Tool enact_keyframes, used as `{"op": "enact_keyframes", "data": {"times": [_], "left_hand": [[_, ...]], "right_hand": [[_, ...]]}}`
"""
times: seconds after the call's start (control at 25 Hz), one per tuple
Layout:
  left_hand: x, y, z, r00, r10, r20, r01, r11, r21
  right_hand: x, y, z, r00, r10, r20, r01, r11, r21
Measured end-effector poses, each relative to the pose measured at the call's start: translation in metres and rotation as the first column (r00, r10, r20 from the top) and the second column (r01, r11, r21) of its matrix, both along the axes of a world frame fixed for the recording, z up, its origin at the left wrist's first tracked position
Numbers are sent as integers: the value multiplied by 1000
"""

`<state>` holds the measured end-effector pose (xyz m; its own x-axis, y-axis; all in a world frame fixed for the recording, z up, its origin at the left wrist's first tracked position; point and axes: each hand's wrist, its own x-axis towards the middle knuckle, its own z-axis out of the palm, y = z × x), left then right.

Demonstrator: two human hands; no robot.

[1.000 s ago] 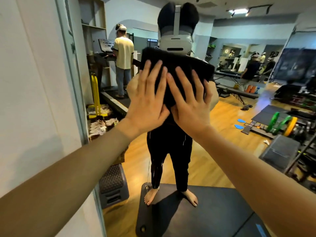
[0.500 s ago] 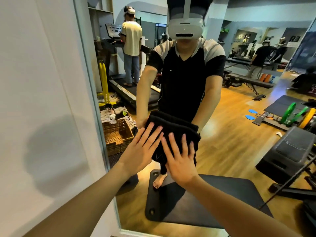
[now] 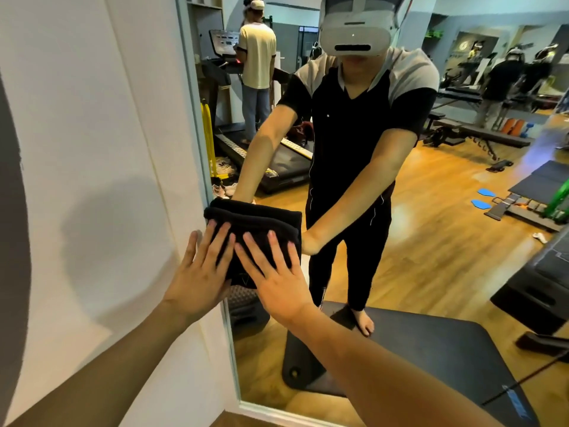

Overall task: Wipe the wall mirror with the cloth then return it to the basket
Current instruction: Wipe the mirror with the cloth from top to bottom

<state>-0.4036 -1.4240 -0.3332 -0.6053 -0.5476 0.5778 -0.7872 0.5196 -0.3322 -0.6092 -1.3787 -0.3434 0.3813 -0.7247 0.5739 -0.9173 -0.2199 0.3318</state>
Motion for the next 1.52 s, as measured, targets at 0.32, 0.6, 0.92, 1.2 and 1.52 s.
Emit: {"op": "enact_keyframes", "data": {"times": [0.32, 0.6, 0.92, 1.2, 1.52], "left_hand": [[-27, 11, -35, 995, 5, -102, 0, 999, 50], [-51, 25, -92, 998, -13, -68, 20, 995, 96], [-150, 45, -135, 967, -142, -212, 153, 988, 35], [-256, 86, -129, 970, -243, -16, 240, 966, -93], [-397, 148, -131, 955, -221, -196, 226, 974, 7]], "right_hand": [[-25, 9, -28, 999, 24, -43, -24, 1000, -1], [-64, 24, -78, 994, 62, -89, -67, 997, -48], [-158, 67, -98, 984, -7, -181, -8, 996, -85], [-275, 129, -115, 969, -143, -202, 125, 987, -101], [-395, 196, -99, 964, -166, -209, 179, 983, 46]]}}
